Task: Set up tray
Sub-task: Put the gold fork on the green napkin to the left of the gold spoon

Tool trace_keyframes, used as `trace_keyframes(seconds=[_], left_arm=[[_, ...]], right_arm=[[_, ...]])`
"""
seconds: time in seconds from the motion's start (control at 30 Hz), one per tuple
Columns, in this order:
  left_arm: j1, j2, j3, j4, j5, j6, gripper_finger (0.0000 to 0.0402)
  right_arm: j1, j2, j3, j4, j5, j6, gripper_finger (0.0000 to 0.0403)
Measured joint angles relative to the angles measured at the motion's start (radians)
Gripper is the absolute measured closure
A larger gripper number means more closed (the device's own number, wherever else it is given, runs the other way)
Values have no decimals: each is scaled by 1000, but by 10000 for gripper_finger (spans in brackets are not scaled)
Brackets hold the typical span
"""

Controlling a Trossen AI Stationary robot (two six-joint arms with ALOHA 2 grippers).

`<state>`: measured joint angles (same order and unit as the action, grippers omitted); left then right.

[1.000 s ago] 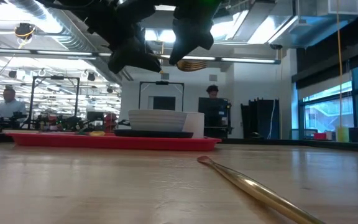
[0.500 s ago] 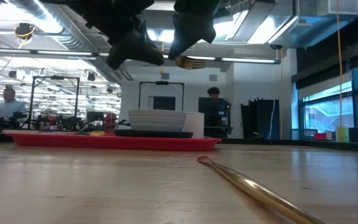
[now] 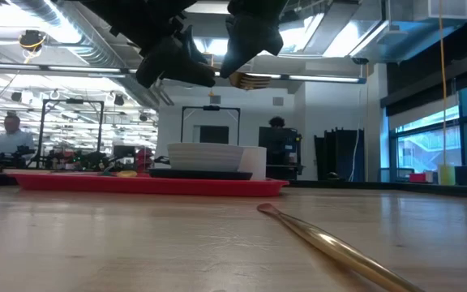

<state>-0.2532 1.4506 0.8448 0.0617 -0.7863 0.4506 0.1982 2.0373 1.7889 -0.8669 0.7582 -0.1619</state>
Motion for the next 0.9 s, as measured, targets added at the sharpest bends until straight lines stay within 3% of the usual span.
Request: trace_keyframes(seconds=[0.27, 0.63, 0.8, 0.9], left_arm=[[-17, 0, 0, 14, -1, -4, 271], [-40, -2, 0, 28, -34, 23, 330], [-40, -2, 0, 27, -38, 15, 323], [-46, -7, 15, 80, 12, -3, 313]], right_arm=[[0, -1, 0, 1, -4, 0, 403], [0, -2, 0, 7, -19, 23, 403], [0, -2, 0, 6, -25, 10, 403], [-5, 8, -3, 2, 13, -4, 403]])
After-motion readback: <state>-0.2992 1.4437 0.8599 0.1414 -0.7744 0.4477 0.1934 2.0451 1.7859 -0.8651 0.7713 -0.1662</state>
